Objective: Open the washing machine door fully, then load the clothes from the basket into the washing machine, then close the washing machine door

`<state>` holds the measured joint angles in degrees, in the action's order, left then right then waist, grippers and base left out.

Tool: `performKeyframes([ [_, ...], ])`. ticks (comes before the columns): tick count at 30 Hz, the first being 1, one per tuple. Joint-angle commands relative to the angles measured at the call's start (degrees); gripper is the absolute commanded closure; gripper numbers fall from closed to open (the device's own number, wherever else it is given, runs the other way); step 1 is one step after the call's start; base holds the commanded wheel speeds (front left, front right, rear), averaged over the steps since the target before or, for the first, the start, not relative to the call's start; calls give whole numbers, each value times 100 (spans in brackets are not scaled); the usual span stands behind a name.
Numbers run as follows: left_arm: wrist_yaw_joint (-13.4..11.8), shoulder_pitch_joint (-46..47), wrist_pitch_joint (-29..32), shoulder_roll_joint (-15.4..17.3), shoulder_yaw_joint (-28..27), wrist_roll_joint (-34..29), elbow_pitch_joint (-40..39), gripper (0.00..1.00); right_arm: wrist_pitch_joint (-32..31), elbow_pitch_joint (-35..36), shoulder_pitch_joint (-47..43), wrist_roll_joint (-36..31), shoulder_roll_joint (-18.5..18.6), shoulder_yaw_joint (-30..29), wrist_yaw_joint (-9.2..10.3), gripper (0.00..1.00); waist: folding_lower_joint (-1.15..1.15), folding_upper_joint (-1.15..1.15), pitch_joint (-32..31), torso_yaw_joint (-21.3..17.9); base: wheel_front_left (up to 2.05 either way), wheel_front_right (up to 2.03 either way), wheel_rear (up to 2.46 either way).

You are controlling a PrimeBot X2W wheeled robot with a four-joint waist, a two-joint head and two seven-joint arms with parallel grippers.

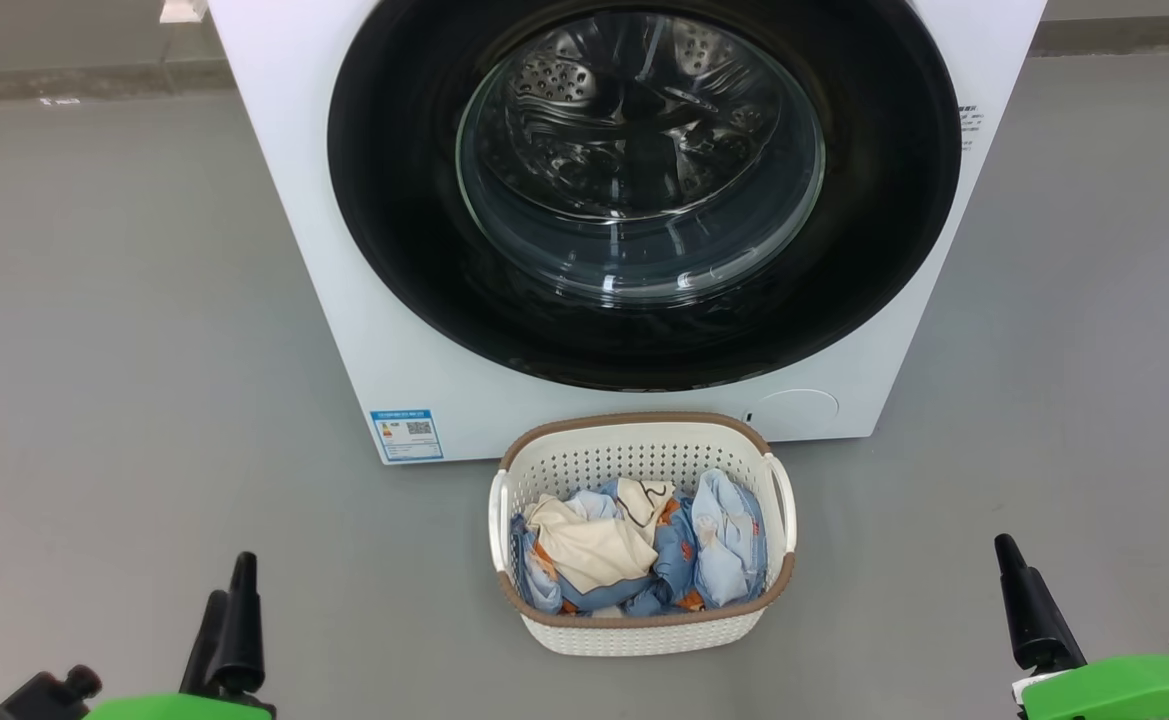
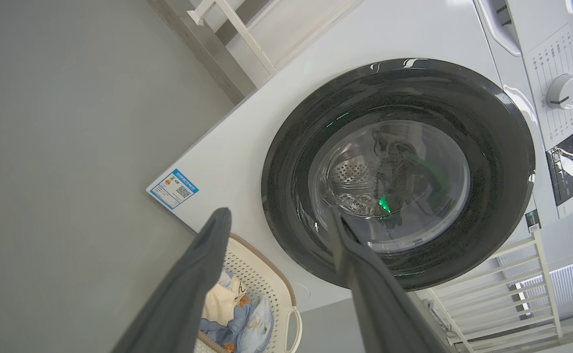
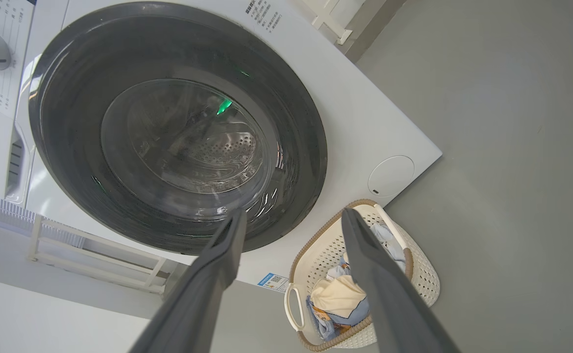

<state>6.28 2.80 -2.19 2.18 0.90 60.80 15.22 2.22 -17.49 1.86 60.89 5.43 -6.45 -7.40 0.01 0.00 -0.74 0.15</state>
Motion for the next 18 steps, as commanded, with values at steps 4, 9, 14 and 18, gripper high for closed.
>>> performKeyframes([
  [4, -31, 192, -116, 140, -7, -532, -170, 0, 111, 146, 184, -578, 107, 30, -4, 0, 0, 0, -11, -3, 0, 0, 0],
  [9, -65, 187, -202, 148, 40, -961, -147, 0, 133, 213, 176, -1086, 70, 39, -4, 0, 0, 0, -23, -10, 0, 0, 0],
  [14, -87, 194, -287, 152, 91, -1351, -99, 0, 126, 280, 168, -1481, 55, 122, -5, 0, 0, 0, -35, -6, 0, 0, 0],
  [18, -107, 199, -355, 153, 137, -1644, -45, 0, 113, 336, 148, -1757, 48, 165, -5, 0, 0, 0, -49, 4, 0, 0, 0],
])
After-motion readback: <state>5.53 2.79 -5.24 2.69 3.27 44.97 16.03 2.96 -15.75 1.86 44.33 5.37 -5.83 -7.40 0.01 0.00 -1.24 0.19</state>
